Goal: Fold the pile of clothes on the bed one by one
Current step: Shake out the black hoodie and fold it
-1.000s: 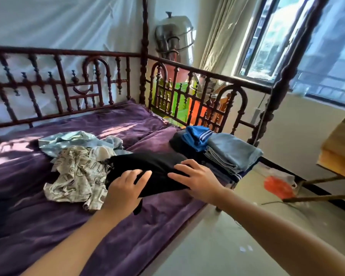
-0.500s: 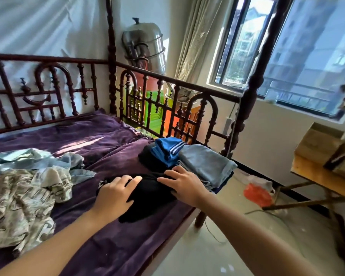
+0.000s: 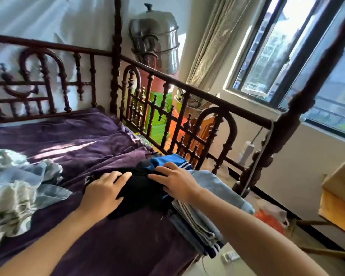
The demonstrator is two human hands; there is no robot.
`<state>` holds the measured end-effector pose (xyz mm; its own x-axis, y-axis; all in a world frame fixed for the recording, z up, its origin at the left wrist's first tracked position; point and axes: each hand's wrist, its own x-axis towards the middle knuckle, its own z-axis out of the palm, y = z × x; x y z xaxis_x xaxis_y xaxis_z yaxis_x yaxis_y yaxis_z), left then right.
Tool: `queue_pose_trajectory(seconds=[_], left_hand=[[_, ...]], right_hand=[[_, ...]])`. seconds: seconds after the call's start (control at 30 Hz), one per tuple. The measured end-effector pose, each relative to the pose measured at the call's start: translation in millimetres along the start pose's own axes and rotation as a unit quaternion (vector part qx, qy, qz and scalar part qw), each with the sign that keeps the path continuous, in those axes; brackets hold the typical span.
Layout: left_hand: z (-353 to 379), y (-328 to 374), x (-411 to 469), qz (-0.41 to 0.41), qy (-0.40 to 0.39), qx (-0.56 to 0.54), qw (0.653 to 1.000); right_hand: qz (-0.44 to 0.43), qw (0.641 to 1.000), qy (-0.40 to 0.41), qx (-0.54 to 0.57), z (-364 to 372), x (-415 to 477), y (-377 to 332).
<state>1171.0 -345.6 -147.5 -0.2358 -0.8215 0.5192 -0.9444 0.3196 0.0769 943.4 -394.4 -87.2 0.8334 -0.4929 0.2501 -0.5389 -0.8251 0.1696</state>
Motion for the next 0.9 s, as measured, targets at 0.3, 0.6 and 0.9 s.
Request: queue_pose_trajectory(seconds=[0.3,0.6,0.9], left_hand=[[60,4,93,-0.061,-0.007,0.057,0.996],[167,100,225,-0.079,-0.103,0.072,0.989],[259,118,173,-0.158,-0.480,0.059,0.861]], right_hand=[[-0.049,0.997,0.049,-0.036,50,40,122],[0.093,0.986,-0.084,-0.109,90,15,286],[0.095,0.931,-0.345,0.065,199,-2,271]])
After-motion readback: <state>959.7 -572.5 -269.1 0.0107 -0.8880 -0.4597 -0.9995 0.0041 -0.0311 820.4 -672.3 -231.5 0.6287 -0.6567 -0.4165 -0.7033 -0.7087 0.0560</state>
